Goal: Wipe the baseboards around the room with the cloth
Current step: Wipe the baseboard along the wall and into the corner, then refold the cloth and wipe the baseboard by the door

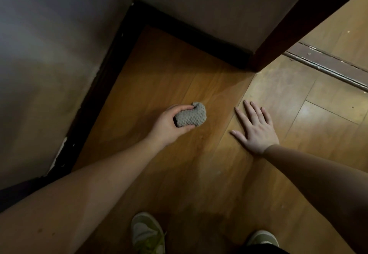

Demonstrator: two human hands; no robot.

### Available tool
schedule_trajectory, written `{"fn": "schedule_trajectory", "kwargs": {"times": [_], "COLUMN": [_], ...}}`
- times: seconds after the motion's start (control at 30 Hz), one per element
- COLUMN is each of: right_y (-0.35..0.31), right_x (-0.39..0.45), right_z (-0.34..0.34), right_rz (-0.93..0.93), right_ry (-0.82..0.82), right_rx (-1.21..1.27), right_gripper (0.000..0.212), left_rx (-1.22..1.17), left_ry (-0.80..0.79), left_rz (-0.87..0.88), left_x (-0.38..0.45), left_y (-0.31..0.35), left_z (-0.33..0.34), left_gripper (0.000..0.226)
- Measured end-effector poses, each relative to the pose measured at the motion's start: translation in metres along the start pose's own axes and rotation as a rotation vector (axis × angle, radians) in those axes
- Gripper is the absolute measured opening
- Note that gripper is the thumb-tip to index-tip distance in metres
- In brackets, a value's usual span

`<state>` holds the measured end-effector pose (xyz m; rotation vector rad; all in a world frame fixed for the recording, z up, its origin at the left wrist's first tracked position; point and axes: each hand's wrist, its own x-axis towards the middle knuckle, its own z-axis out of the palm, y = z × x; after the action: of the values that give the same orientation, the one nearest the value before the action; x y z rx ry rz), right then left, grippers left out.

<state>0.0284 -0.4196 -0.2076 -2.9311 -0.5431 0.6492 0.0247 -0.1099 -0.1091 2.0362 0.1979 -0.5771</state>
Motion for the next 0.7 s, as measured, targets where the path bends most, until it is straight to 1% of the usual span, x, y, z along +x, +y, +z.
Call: {"fn": "schedule_trajectory", "kwargs": {"times": [0.1,0.2,0.27,0.3,0.43,0.5,0.57,0.63,0.7], "right_y": [0.001,0.008,0.012,0.010,-0.009,-0.014,-0.021,-0.038,-0.067], "right_x": [0.004,0.013,0.020,0.022,0.024,0.027,0.024,0.015,-0.002], "right_z": [-0.003,-0.015,-0.026,-0.030,-0.045,-0.059,-0.075,-0.087,-0.096], "right_rz": [0.008,-0.025,-0.023,-0.009,0.071,0.104,0.116,0.081,0.022], "right_ry": [-0.063,-0.283,-0.440,-0.493,-0.586,-0.626,-0.604,-0.466,-0.309], "right_rx": [0.010,0.010,-0.031,-0.050,-0.070,-0.067,-0.033,0.026,0.130], "right_gripper": [0.082,0.092,0.097,0.100,0.113,0.114,0.103,0.090,0.070], "left_rx": [-0.021,-0.066,-0.134,-0.167,-0.276,-0.294,-0.317,-0.360,-0.383], "left_ry": [0.014,0.050,0.085,0.098,0.118,0.128,0.141,0.156,0.167], "left_rz": [-0.007,-0.026,-0.034,-0.037,-0.052,-0.055,-0.064,-0.078,-0.091], "left_x": [-0.010,-0.024,-0.037,-0.043,-0.071,-0.086,-0.102,-0.119,-0.134], "left_y": [0.001,0.008,0.014,0.015,0.015,0.013,0.011,0.014,0.018], "left_z": [0.002,0.004,0.007,0.008,0.012,0.013,0.011,0.007,0.005], "left_gripper": [0.053,0.053,0.053,0.053,0.051,0.050,0.050,0.049,0.049]}}
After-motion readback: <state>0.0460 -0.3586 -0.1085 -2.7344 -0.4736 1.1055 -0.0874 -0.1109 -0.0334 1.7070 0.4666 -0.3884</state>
